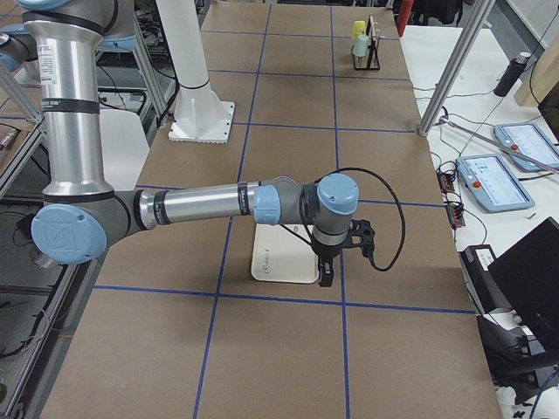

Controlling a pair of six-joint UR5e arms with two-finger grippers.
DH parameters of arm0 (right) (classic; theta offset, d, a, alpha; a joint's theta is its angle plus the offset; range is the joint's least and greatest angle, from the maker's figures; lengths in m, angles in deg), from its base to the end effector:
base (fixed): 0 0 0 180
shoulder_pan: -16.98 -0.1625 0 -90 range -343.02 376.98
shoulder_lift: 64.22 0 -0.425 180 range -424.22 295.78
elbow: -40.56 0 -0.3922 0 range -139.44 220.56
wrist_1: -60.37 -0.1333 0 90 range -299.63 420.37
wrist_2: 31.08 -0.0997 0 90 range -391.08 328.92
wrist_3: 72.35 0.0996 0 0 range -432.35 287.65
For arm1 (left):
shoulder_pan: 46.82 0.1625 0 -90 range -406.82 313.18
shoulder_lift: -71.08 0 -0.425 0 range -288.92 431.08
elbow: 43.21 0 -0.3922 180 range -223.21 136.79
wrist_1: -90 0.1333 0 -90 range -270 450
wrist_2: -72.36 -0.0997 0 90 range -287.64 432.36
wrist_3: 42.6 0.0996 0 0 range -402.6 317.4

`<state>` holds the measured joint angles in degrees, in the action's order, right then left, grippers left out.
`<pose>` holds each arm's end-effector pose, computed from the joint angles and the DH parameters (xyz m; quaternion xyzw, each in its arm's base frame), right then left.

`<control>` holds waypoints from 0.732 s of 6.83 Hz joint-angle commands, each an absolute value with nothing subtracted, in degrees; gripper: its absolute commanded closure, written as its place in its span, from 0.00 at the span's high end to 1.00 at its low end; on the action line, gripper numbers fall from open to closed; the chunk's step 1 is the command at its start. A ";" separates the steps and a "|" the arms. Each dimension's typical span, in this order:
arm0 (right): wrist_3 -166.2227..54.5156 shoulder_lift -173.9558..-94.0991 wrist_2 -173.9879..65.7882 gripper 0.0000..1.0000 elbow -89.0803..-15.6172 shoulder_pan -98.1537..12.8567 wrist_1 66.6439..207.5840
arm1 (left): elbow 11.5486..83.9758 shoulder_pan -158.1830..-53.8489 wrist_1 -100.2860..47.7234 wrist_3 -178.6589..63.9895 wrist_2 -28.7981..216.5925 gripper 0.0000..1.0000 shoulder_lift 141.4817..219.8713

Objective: Left arm grabs green cup and hands to right arm on tray

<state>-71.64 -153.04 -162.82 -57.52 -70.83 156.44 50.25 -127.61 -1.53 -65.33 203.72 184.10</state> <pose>0.0479 -0.5017 0.5930 0.0170 -0.3567 -0.0220 0.9338 0.0359 -0.6429 0.3980 0.1234 0.3917 -0.0220 0.9115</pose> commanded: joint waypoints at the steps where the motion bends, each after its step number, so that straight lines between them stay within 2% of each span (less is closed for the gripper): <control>1: -71.39 -152.29 -163.61 0.99 -58.58 -70.12 156.52 | 46.97 -124.18 -14.82 -83.93 203.59 1.00 183.58; 3: -71.39 -149.58 -166.17 0.99 -57.18 -68.90 156.43 | 47.06 -121.28 -17.65 -88.28 197.91 1.00 183.58; 5: -70.34 -141.08 -163.97 0.99 -51.15 -67.84 156.43 | 46.88 -114.62 -22.48 -95.58 187.56 1.00 183.58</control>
